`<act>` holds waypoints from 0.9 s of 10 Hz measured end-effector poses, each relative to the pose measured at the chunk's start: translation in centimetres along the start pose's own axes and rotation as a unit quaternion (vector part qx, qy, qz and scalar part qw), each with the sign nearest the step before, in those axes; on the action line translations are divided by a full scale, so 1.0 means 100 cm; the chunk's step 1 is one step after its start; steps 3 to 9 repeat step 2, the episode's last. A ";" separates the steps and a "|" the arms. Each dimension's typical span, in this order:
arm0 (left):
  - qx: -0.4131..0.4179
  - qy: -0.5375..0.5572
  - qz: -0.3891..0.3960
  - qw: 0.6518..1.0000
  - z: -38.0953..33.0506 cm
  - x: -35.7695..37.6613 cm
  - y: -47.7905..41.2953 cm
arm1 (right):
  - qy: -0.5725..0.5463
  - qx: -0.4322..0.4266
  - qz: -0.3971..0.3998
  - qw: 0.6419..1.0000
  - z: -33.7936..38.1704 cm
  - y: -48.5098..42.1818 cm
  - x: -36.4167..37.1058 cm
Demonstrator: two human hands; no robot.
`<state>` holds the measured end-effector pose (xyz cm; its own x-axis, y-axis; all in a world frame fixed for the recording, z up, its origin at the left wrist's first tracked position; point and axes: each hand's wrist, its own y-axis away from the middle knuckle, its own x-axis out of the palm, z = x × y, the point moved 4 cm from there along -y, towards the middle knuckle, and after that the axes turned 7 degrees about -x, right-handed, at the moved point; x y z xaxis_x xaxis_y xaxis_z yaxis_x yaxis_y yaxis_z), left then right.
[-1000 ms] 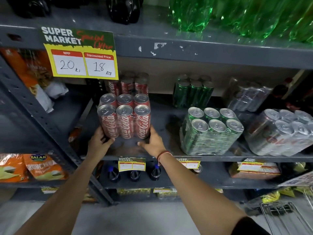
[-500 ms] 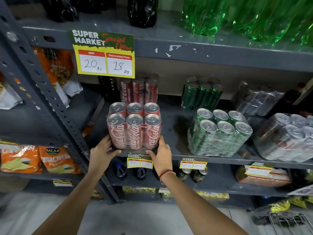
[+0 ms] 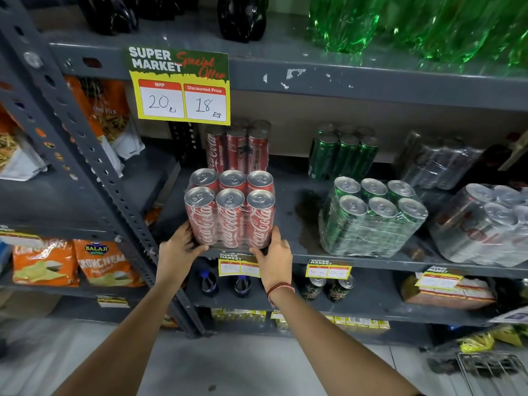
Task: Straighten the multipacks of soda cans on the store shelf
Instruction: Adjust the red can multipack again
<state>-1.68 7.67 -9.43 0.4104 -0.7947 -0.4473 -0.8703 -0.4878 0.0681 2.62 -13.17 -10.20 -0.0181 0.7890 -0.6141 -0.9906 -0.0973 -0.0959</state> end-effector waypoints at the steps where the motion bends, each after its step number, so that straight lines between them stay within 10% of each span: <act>1: 0.021 -0.045 -0.010 0.999 -0.001 0.005 0.004 | -0.019 -0.018 0.019 0.999 0.005 0.004 -0.006; 9: 0.036 -0.128 -0.060 0.989 -0.014 0.005 0.009 | 0.014 -0.064 -0.010 0.998 0.017 0.006 -0.029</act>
